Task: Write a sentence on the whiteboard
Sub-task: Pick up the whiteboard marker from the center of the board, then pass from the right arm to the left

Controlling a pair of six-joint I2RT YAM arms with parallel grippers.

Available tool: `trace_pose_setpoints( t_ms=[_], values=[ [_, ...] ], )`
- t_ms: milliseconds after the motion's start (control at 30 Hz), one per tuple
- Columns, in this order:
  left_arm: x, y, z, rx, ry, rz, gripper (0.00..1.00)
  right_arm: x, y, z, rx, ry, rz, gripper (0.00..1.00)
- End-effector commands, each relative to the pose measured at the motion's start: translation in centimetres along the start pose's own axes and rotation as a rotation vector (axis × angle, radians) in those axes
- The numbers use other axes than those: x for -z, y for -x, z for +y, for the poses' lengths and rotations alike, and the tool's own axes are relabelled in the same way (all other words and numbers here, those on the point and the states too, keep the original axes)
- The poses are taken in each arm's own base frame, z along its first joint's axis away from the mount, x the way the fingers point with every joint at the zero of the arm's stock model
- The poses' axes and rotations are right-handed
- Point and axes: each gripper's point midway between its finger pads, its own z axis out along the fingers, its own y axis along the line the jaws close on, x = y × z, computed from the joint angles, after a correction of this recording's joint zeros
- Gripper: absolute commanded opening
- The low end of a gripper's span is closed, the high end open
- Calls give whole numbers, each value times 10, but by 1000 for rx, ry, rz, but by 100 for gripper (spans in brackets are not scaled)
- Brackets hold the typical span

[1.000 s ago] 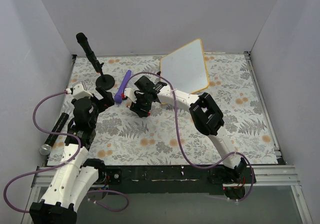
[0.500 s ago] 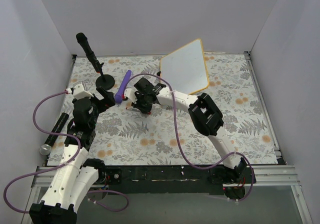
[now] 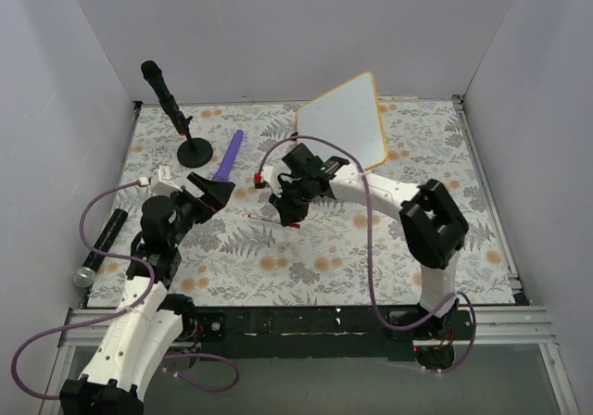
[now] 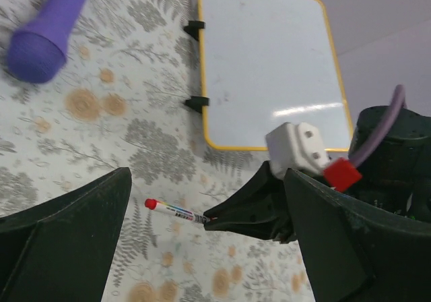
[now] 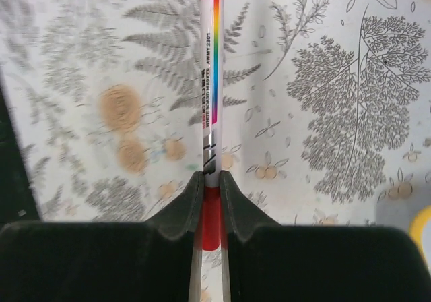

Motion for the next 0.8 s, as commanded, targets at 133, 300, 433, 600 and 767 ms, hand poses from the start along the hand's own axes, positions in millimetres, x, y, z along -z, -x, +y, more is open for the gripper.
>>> trace_pose_setpoints(
  t_ms=[133, 300, 433, 600, 767],
  values=[
    [26, -34, -64, 426, -439, 156, 98, 103, 41, 46, -30, 168, -336, 3],
    [36, -35, -89, 448, -592, 179, 98, 124, 36, 48, -33, 169, -401, 3],
    [33, -48, -109, 410, -605, 238, 98, 133, 38, 58, -5, 197, -432, 3],
    [25, -67, -114, 391, -594, 319, 90, 137, 37, 64, 24, 213, -443, 3],
    [12, -76, -110, 295, -521, 359, 81, 140, 36, 69, 48, 224, -448, 3]
  ],
)
